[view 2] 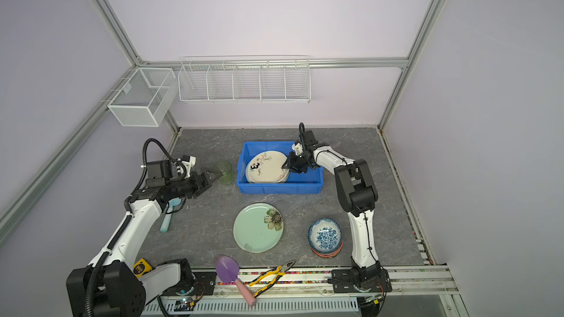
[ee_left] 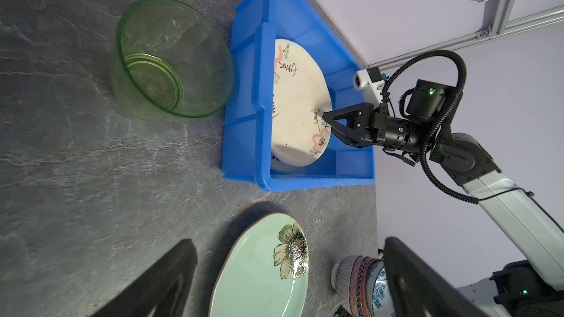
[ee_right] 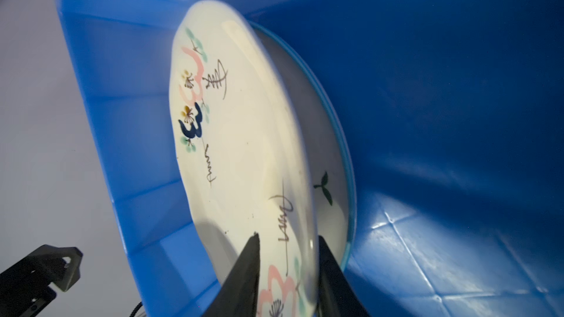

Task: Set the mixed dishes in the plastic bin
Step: 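Lower the flower plate onto the watermelon plate in the bin, then open the right gripper and move both grippers toward the green plate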

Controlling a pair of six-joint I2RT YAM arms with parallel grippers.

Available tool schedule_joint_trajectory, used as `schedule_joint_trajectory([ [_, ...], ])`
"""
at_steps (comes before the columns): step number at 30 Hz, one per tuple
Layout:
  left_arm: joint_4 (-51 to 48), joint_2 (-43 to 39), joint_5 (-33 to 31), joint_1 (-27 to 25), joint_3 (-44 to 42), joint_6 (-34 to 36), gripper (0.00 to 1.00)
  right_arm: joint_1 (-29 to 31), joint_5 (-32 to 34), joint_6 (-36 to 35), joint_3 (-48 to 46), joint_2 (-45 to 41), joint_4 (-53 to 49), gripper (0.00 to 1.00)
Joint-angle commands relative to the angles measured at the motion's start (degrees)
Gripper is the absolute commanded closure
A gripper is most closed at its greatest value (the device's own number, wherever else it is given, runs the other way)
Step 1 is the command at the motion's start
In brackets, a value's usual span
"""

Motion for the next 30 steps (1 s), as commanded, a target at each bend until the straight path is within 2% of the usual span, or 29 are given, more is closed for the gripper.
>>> schedule_joint_trajectory([
  [1, 1.0, 0.2, 1.0, -0.1, -0.5, 0.4, 0.04, 0.2, 3.2, -3.3, 1.2, -1.4, -3.0, 0.66],
  [8, 1.2, 0.6, 1.0, -0.1, -0.4, 0.4, 0.05, 0.9, 5.3, -4.3, 1.2, -1.9, -3.8, 0.63],
  [20, -0.6, 1.3, -1.1, -0.7, -0.1, 1.1, 0.04, 2.1, 4.0, -3.8, 1.3, -1.8, -2.8, 0.63],
  [26, -2.9, 1.3, -4.3, -1.0, 0.5, 2.3, 0.05, 2.1, 6.0, -4.7, 0.1, -5.0, -3.6, 0.63],
  [30, -3.5, 1.3, -4.7, -1.0, 0.4, 2.4, 0.05, 2.1, 7.4, -5.9, -0.7, -8.9, -4.9, 0.59],
])
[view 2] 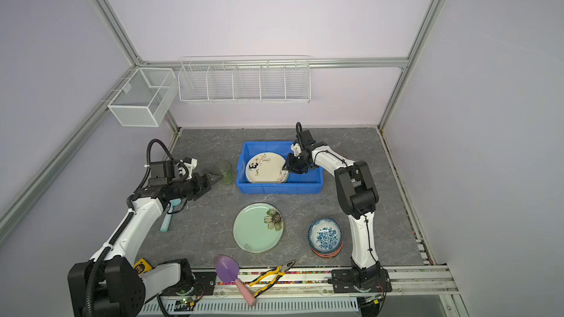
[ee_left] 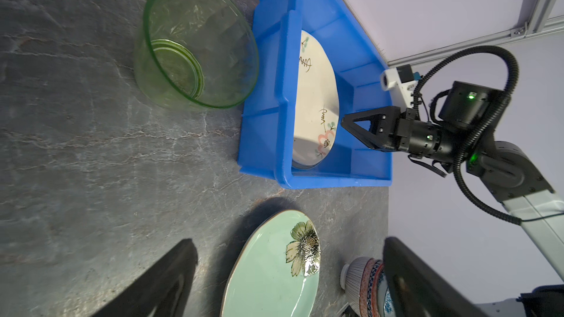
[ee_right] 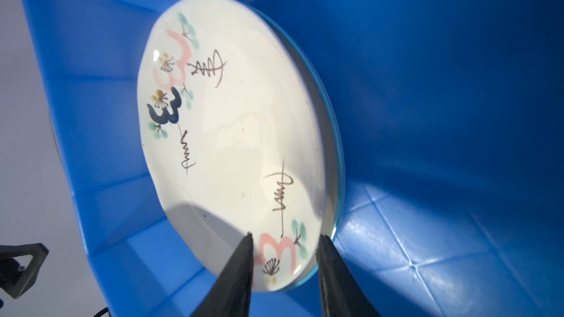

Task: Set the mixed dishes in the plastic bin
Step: 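Open the right gripper and move both grippers toward the green plate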

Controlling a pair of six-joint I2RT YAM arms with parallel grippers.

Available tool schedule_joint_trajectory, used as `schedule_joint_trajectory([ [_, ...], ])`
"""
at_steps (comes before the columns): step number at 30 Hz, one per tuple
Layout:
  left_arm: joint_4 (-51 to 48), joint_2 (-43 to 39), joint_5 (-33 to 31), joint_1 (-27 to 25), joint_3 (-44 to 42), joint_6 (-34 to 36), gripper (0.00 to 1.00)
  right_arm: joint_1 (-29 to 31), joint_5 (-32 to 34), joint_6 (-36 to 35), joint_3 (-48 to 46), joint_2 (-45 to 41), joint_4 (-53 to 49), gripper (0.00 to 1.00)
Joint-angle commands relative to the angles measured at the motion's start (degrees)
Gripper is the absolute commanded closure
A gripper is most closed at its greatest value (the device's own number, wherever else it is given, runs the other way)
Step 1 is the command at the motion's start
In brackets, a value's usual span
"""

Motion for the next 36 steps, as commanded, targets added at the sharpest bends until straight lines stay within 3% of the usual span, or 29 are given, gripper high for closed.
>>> schedule_joint_trajectory([
  [1, -1.5, -0.4, -1.4, -0.2, 0.5, 1.7, 0.05, 0.4, 1.7, -2.0, -1.0, -6.5, -1.7, 0.59],
  [16, -3.3, -2.8, -3.1, -0.2, -0.9, 1.3, 0.01, 4.6, 5.1, -7.1, -10.1, -25.0, -6.4, 0.34],
  [18, -3.8, -2.9, -3.6, -0.4, -1.2, 1.3, 0.01, 5.3, 5.6, -7.5, -11.8, -27.2, -7.1, 0.24],
  [19, -4.0, -3.0, -3.8, -0.5, -1.2, 1.4, 0.01, 5.6, 5.9, -7.7, -12.5, -28.0, -7.4, 0.07],
  [21, -4.4, -2.9, -4.6, -1.0, -1.2, 1.5, 0.01, 6.3, 6.3, -8.3, -14.0, -29.9, -8.1, 0.12],
  [36, -8.7, -3.4, -13.2, -6.6, -0.4, 2.8, 0.01, 11.2, 6.8, -5.4, -26.3, -40.4, -5.2, 0.12],
])
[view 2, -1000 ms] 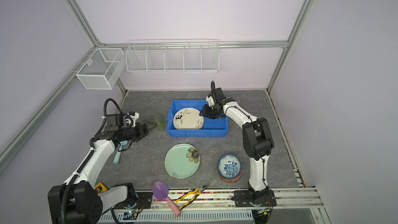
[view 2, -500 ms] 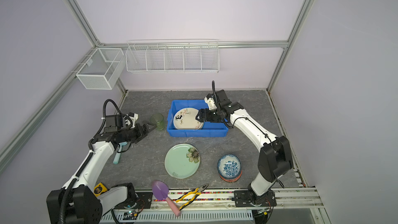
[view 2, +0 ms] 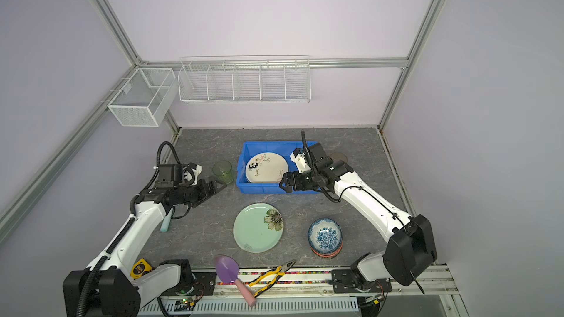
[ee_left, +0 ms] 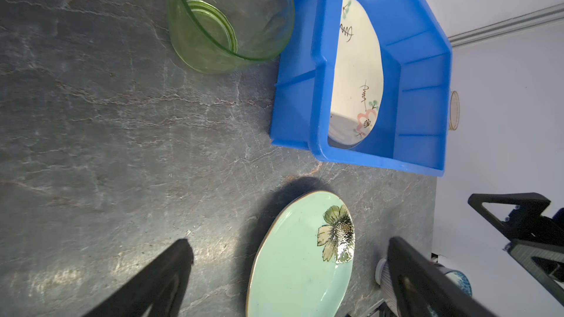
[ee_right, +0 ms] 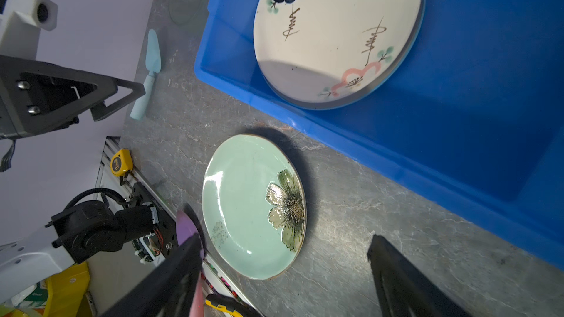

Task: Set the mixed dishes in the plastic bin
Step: 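Open the right gripper and move both grippers toward the green plate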

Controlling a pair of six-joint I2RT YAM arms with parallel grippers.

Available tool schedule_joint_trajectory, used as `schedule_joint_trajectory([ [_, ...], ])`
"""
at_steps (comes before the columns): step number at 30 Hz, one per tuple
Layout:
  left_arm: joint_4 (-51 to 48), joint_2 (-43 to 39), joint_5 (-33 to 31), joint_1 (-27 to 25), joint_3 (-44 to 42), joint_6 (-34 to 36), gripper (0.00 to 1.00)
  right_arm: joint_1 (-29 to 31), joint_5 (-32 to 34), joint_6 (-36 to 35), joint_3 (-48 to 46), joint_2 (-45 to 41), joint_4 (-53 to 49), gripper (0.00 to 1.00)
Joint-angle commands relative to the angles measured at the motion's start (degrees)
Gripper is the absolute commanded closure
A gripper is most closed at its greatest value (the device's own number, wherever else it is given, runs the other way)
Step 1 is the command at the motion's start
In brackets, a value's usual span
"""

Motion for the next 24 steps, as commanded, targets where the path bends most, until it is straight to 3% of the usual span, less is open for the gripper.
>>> schedule_joint_trajectory([
  [1, -2.2, -0.5, -1.9, -0.3, 0.3, 1.3, 0.01, 1.6, 0.5, 1.6, -2.5, -2.2, 1.6, 0.12],
  [8, -4.3, -6.5, -1.2, -1.6, -2.7, -2.7, 0.01, 5.2, 3.5, 3.5, -5.6, -4.7, 1.6, 0.12],
  [18, -5.6, -14.6, -10.3, -17.2, -7.1, -15.2, 0.01, 9.0, 5.0, 5.8, -7.6, -3.5, 3.5, 0.12],
  [24, -4.6, -19.5, -13.7, -21.8, -12.8, -19.9, 0.01, 11.4, 5.0, 6.3, -7.9, -1.3, 4.2, 0.12],
])
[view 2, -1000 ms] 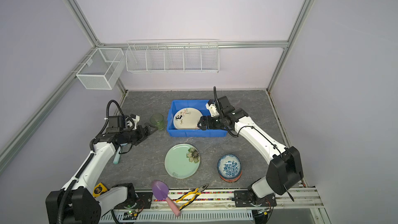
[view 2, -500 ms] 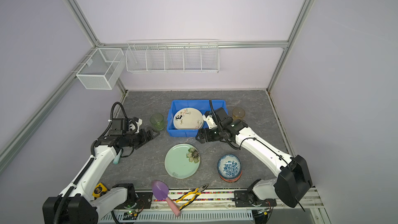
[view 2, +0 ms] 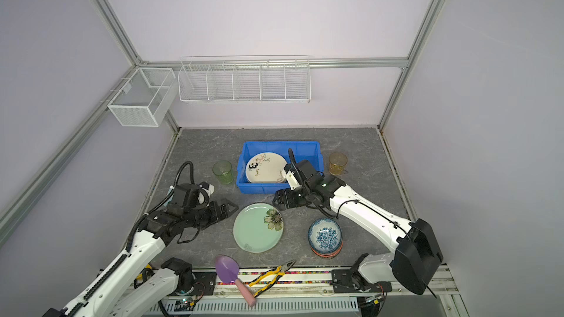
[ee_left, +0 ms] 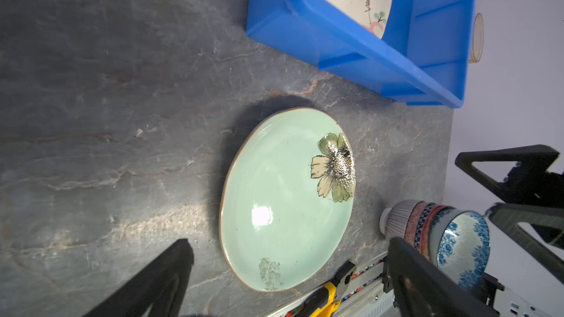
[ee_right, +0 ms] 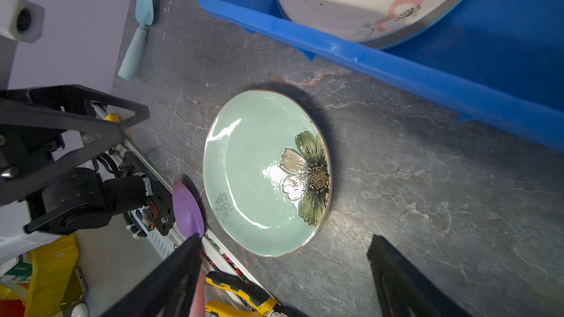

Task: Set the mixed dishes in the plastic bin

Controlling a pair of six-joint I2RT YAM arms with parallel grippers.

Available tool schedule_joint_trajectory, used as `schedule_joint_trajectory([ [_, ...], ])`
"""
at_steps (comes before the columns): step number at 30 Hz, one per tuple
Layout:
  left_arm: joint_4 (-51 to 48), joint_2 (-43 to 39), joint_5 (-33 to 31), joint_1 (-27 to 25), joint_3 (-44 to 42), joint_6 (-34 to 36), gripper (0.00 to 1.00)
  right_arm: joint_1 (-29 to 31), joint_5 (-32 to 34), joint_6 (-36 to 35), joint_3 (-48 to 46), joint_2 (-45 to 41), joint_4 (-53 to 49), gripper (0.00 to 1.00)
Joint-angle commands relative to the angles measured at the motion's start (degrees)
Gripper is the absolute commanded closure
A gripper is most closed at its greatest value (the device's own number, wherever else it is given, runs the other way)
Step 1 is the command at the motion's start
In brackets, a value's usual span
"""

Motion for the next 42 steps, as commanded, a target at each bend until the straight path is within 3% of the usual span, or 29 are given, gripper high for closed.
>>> schedule_joint_trajectory([
  [1, 0.2, -1.6, -2.8, -1.4, -2.5, -4.5, 0.00, 1.7, 0.7, 1.1, -1.2, 1.6, 1.4, 0.12],
  [15, 11.1, -1.5, -1.0, -9.7, -10.8, -11.9, 0.00, 2.9, -0.4, 3.3, -4.5, 7.1, 4.4, 0.12],
  [42, 16.7, 2.3, -1.7, -9.9, -13.9, -12.0, 0.01, 4.1, -5.2, 3.7, -5.1, 16.1, 7.7, 0.12],
])
